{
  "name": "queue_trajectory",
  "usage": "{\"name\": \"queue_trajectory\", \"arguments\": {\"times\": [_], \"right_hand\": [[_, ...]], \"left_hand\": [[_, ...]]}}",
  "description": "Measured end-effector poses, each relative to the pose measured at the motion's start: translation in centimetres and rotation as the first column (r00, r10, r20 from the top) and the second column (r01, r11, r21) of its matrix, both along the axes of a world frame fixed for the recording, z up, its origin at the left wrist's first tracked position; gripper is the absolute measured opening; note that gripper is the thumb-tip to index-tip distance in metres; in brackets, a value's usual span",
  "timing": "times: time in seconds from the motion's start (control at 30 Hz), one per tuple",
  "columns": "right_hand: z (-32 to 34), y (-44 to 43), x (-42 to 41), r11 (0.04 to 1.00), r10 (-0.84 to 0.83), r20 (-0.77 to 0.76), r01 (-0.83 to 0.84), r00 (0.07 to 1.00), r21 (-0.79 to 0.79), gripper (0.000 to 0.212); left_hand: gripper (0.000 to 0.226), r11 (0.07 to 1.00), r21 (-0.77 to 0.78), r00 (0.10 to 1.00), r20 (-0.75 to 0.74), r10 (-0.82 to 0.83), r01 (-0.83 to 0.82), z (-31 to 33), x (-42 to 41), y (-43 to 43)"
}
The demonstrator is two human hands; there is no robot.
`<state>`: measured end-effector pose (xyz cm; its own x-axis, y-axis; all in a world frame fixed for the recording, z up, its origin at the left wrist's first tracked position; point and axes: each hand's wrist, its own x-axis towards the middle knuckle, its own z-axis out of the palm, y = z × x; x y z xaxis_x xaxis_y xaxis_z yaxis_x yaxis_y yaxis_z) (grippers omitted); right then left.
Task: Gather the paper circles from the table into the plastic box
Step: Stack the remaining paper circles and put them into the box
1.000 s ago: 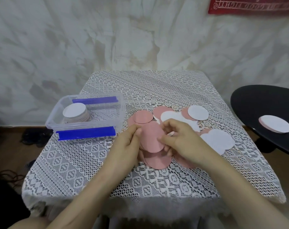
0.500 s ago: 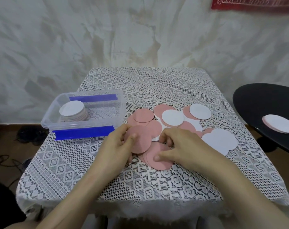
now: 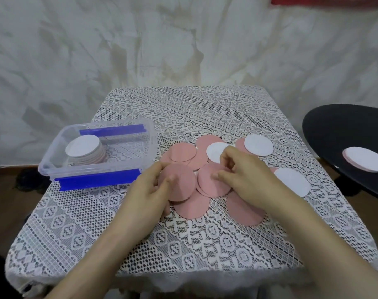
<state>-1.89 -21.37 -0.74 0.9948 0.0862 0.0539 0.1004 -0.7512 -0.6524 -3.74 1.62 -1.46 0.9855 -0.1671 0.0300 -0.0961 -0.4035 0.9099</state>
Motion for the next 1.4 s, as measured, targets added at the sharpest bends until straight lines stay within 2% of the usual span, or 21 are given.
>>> {"name": "queue_trajectory", "arguments": {"times": [0.1,0.23,0.33,0.4,0.47,0.53,0.63,0.7,0.73,0.9,1.03,1.17,1.3,1.4], "right_hand": [[0.5,-0.5,-0.4,0.995,0.004,0.016,-0.005,1.0,0.097,0.017],[1.0,-0.2,-1.7,0.914,0.085,-0.029,-0.067,0.996,0.401,0.006],[0.5,1.2,-3.3,0.901,0.135,-0.108,-0.077,0.985,0.427,0.01],[0.1,2.3,-3.9,0.917,0.134,-0.096,-0.087,0.986,0.388,0.015],[-0.3,3.2,-4.2,0.958,0.132,-0.017,-0.123,0.991,0.257,0.011],[-0.5,3.7,-4.3,0.98,0.125,0.063,-0.133,0.99,0.148,0.017],[-0.4,4.0,-4.7,0.988,0.149,0.107,-0.152,0.983,0.023,0.026],[-0.2,4.2,-5.0,0.984,0.176,0.09,-0.174,0.98,-0.032,0.02],[-0.2,4.4,-5.1,0.983,0.182,0.081,-0.179,0.98,-0.042,0.017],[-0.1,5.3,-5.6,0.962,0.256,0.112,-0.242,0.96,-0.126,0.02],[0.0,6.0,-5.7,0.959,0.283,0.166,-0.275,0.945,-0.067,0.02],[-0.5,6.2,-5.6,0.929,0.35,0.129,-0.326,0.928,-0.175,0.009],[-0.2,6.3,-5.6,0.932,0.354,0.203,-0.326,0.913,-0.159,0.007],[-0.9,6.7,-5.4,0.891,0.396,0.134,-0.344,0.909,-0.296,0.007]], "left_hand": [[0.02,1.0,0.007,1.0,0.015,0.004,-0.004,0.0,-0.3,0.0],[0.024,1.0,-0.002,1.0,0.014,0.001,-0.001,0.1,-1.0,0.0],[0.027,0.997,-0.061,0.999,0.017,-0.05,0.051,0.4,-2.1,-0.3],[0.027,0.994,-0.071,0.995,0.051,-0.085,0.088,0.6,-2.7,-0.5],[0.024,0.991,-0.042,0.99,0.077,-0.12,0.124,0.9,-3.2,-0.4],[0.02,0.989,0.013,0.985,0.087,-0.148,0.148,0.9,-3.3,0.0],[0.02,0.968,0.221,0.972,0.17,-0.16,0.12,0.5,-3.3,1.3],[0.02,0.925,0.373,0.962,0.219,-0.161,0.07,0.2,-3.5,2.0],[0.02,0.915,0.4,0.959,0.232,-0.16,0.056,0.0,-3.5,2.2],[0.02,0.918,0.392,0.94,0.286,-0.185,0.061,-0.3,-3.7,2.6],[0.018,0.927,0.373,0.933,0.322,-0.161,0.031,-0.1,-3.4,3.3],[0.019,0.894,0.443,0.925,0.303,-0.228,0.075,-0.6,-3.1,3.6],[0.017,0.908,0.415,0.915,0.342,-0.214,0.057,-0.4,-3.5,3.8],[0.014,0.879,0.474,0.914,0.339,-0.222,0.037,-1.0,-3.2,3.6]]}}
